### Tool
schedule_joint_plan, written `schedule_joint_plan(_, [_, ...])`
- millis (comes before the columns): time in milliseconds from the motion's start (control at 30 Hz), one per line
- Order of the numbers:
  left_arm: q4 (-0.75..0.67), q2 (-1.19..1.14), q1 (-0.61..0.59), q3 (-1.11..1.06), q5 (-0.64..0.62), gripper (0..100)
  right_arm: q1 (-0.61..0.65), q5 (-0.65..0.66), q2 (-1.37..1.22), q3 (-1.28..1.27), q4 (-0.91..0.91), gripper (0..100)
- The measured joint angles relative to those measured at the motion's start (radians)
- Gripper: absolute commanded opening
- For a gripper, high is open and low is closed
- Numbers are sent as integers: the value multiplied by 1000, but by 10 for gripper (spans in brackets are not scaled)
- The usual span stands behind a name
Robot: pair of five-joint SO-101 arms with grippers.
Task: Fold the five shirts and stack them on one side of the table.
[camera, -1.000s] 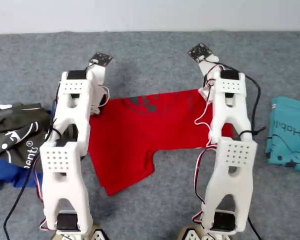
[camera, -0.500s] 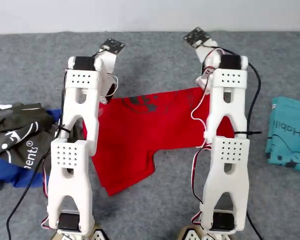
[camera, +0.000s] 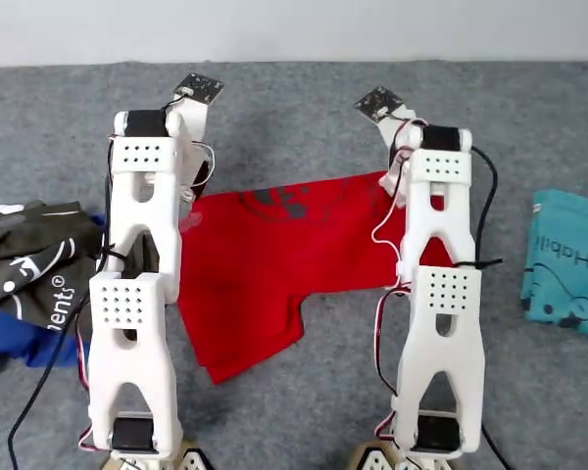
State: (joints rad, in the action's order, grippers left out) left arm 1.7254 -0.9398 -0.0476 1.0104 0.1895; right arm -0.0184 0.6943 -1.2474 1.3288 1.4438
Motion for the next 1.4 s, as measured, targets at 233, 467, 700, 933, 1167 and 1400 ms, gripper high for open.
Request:
schedule_joint_plan(233, [0, 0, 0, 0, 0, 14, -2, 80, -21, 32, -190, 9])
schedule_joint_plan(467, [0, 0, 0, 0, 0, 14, -2, 106, -21, 129, -66, 9])
schedule_joint_plan(700, [0, 0, 0, 0, 0, 14, -71, 115, -78, 152, -68, 9])
schedule_joint_plan(933, [0, 120, -9, 0, 0, 14, -110, 138, -127, 261, -34, 9])
schedule_joint_plan(1167, [3, 376, -120, -124, -3, 14, -41, 138, -60, 301, 252, 9])
schedule_joint_plan(1400, [5, 697, -324, -448, -3, 14, 17, 37, 66, 301, 310, 10])
